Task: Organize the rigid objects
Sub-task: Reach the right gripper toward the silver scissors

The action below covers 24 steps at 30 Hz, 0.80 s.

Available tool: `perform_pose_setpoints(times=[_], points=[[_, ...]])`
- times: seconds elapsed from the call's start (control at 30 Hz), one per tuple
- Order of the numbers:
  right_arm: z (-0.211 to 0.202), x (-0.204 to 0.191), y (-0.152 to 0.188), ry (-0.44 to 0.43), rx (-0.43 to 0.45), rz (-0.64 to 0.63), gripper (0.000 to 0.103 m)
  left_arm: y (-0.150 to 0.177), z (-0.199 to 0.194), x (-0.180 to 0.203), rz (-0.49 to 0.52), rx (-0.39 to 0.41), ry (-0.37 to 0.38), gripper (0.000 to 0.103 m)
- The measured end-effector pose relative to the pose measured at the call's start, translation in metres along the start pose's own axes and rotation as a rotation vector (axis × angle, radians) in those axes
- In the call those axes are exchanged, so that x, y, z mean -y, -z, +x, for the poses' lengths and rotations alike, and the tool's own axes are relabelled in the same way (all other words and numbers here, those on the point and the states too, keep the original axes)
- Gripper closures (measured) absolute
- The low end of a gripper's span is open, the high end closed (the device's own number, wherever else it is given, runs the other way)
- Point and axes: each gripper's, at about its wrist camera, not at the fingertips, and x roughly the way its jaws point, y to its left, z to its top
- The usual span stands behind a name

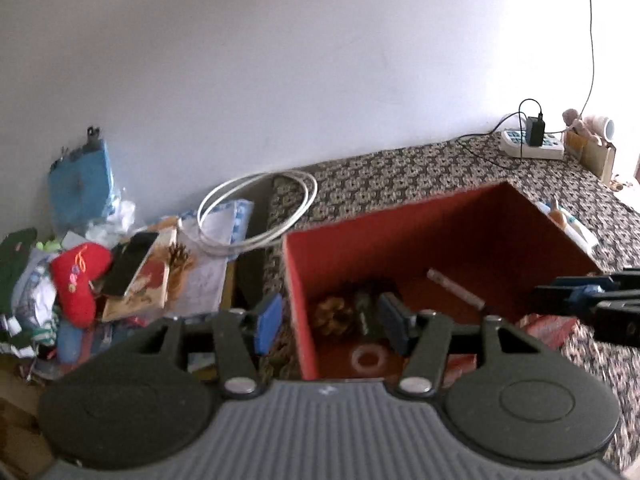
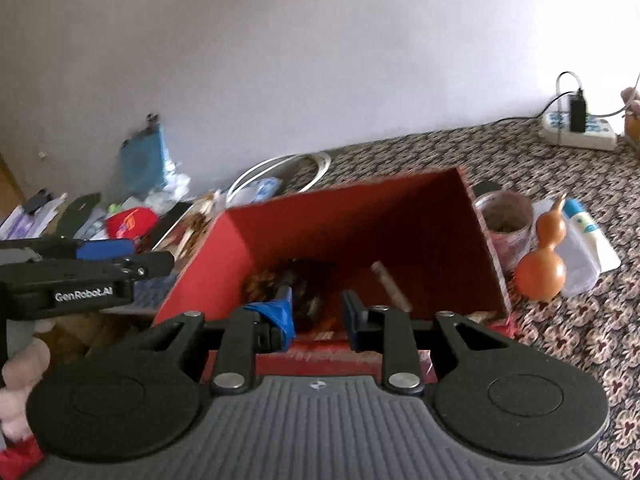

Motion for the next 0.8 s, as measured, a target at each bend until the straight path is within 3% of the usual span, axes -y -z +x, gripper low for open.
perform_pose_setpoints(times=[0.2,0.43,0.63,0.8], points=[[-0.001,0.001,0.021,-0.104,-0.081,0.052,0.094,0.040,0.000,-0.013,0.004,-0.069,0.015,0.042],[0.027,-0.003,0.052,-0.079,-0.217,0.065,0.094,0.083,0.026,-0.008,0.021,-0.179,0.097,0.042],[0.034,-0.006,0.066,-0.064,-0.266,0.065,0.094,0.116,0.056,-0.006,-0.008,-0.253,0.188,0.042],[0.043,-0.003,0.070,-0.062,-0.308,0.114,0.094,0.131,0.073,0.001,0.022,-0.265,0.193,0.041]])
